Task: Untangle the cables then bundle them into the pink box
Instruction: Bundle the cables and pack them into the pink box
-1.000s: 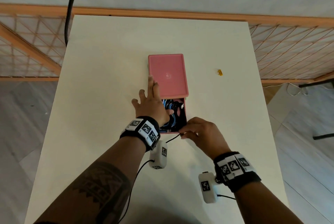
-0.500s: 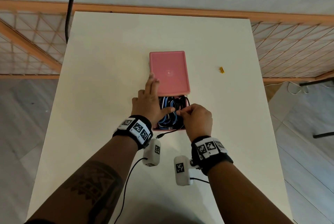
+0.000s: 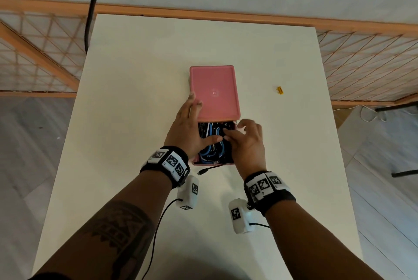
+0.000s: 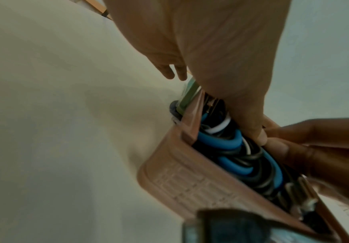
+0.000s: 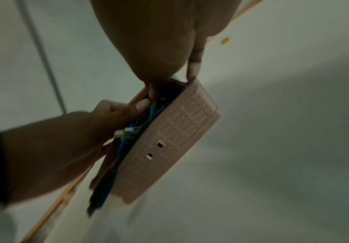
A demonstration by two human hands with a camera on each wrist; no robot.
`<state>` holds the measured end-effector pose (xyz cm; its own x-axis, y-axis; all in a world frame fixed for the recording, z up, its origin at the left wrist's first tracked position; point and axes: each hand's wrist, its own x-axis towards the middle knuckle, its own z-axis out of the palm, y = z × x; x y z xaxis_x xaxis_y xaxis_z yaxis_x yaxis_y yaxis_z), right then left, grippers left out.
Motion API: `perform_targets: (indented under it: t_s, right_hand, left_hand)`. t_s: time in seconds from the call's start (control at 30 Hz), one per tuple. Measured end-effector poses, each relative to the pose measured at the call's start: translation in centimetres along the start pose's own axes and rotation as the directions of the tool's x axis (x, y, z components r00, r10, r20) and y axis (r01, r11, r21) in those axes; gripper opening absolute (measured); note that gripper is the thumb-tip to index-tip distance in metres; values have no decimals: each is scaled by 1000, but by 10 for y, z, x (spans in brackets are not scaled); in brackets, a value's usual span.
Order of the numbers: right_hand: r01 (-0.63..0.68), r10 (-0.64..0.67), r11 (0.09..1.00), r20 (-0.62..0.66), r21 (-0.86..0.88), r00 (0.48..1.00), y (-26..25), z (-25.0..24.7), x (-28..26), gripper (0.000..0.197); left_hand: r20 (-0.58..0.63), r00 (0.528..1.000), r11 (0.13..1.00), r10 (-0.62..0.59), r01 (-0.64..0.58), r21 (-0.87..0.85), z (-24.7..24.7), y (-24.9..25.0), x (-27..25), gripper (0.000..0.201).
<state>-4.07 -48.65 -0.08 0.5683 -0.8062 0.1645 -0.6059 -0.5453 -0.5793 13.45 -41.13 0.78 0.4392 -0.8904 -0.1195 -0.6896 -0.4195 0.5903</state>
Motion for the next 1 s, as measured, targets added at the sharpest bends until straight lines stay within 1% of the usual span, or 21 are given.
perform_targets:
  t_s: [0.03,0.1,0.2,0.27,0.37,0.43,0.5,0.57,0.63,0.67,0.73,0.8,0.83,0.93,1.0]
  right_hand:
    - [-44,46,995,-17,89,999,4,2,1,13]
    - [-119,121,961,9,251,993,11,5,2,13]
    - [-145,140,916,39,374,989,14,9,2,13]
    - [-122,128,929,6,349,992,14,12,4,14]
    - [-84,118,953,-102,292,988,12,16,11,12]
    - [-110,166,945,-160,309,973,8,20,15,13]
    - [-149,224,927,-191,345,956,6,22,18,16]
    - [-199,291,895,-183,399,939,3,23,20,28]
    - [-248,341,856,-136,453,930,2,21,25,44]
    - [-268,360,838,-111,476,926,1,20,28,47]
    - [-289,371,824,-80,487,925,0,18,32,47]
    - [-288,360,823,-57,490,931,0,17,32,45]
    - [-293,355,815,-32,500,934,0,16,31,45]
    - [-305,312,828,64,470,948,3,8,33,49]
    - [-315,275,852,155,418,949,6,-4,36,52]
  left_hand:
    - [1,1000,1000,4,-4,-1,0,0,0,114]
    - [6,1000,1000,10,-10,-8,0,-1,1,114]
    - [6,1000,999,8,-7,-46,3,-3,2,114]
    - [-3,1000,998,5,-5,-59,7,-2,2,112]
    - [-63,998,998,-23,19,-66,13,3,6,101]
    - [-116,992,996,-44,35,-76,15,6,8,92]
    - [-160,986,996,-44,30,-87,16,6,10,86]
    - [-184,982,996,-41,24,-91,17,7,11,82]
    - [-188,981,996,-44,28,-85,18,9,13,78]
    - [-188,981,997,-47,33,-76,17,11,14,76]
    - [-179,983,997,-46,35,-63,15,14,16,73]
    - [-153,988,998,-25,17,-59,12,15,14,74]
    - [-117,993,999,-17,10,-53,9,14,13,79]
    - [70,998,1000,-7,7,-8,-8,7,7,107]
    - [219,976,999,-6,-2,38,-24,5,5,127]
